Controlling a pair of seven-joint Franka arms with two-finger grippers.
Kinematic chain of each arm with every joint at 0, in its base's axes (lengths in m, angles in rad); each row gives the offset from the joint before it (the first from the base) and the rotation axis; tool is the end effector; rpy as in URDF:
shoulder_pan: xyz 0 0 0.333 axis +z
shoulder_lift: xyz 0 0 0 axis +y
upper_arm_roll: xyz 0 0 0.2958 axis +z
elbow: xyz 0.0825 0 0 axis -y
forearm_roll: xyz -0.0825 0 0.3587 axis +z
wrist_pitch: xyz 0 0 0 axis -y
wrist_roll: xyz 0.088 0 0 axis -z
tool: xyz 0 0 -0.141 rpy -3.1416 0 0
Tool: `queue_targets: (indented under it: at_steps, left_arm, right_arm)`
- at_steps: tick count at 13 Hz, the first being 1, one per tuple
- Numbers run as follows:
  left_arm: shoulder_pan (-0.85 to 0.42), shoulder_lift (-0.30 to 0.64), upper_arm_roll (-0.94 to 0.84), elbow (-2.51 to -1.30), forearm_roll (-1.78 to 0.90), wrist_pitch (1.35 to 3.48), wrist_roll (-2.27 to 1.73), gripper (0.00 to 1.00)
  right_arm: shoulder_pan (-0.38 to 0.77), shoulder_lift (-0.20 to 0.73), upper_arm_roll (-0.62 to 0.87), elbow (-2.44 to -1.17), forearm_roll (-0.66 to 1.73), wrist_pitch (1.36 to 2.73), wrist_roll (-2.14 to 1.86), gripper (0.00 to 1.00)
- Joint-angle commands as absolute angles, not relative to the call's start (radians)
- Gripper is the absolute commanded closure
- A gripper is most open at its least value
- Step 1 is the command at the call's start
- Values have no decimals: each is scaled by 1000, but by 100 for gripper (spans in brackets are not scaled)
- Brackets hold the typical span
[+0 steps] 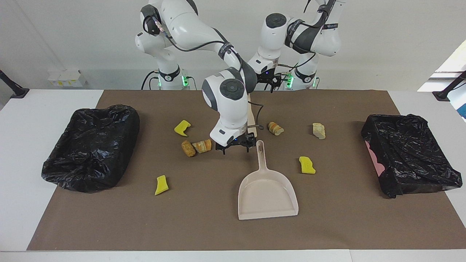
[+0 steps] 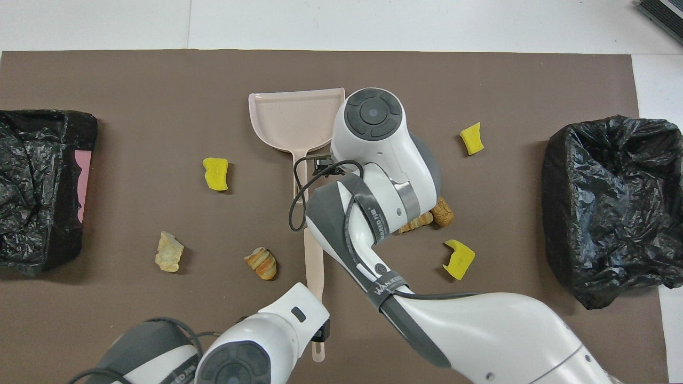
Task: Sweep and dump trash in bin
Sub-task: 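Reach the right gripper to the beige dustpan handle and grasp it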
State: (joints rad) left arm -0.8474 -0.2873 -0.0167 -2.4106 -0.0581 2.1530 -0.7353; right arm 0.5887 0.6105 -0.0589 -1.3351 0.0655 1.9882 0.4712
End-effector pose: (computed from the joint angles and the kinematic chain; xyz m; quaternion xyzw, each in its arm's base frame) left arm 0.2802 -0.3343 0.3838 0.9985 -0.0484 -0.0055 0.0261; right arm 0.5929 0.3630 0.3369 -0.9994 -0.0223 -0.0127 0.0223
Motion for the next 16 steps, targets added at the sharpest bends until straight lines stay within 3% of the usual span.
queue_targets:
  at_steps: [1, 4, 7, 8, 9, 10, 12, 14, 15, 16]
  left_arm:
    - [-925, -209, 3, -2450, -64, 2284, -788, 0]
    - [-957, -143, 2, -2453, -64, 2356, -818, 0]
    - [-959, -147, 2, -2465, -64, 2352, -804, 14]
    - [-959, -149, 2, -2467, -64, 2349, -804, 20]
    - [-959, -149, 2, -2467, -64, 2349, -801, 31]
    - [-959, -155, 2, -2471, -64, 2338, -801, 40]
    - [-959, -158, 2, -2474, -66, 2304, -799, 46]
    - [-959, -164, 2, -2476, -66, 2275, -798, 46]
    - [-959, -164, 2, -2474, -66, 2273, -799, 60]
    - [-959, -163, 3, -2471, -66, 2272, -799, 81]
  right_arm:
    - [624, 731, -66, -1171, 49, 1997, 557, 0]
    - [627, 744, -57, -1160, 44, 2062, 552, 4]
    - [646, 749, -32, -1189, 60, 2115, 551, 16]
    - [650, 747, -32, -1204, 58, 2117, 551, 24]
    - [650, 744, -32, -1207, 55, 2112, 549, 34]
    - [653, 741, -32, -1207, 58, 2106, 551, 61]
    - [652, 741, -34, -1207, 63, 2097, 561, 100]
    - [652, 729, -32, -1207, 69, 2094, 563, 100]
    - [637, 721, -32, -1207, 68, 2085, 563, 100]
    - [624, 694, -34, -1209, 72, 2054, 551, 100]
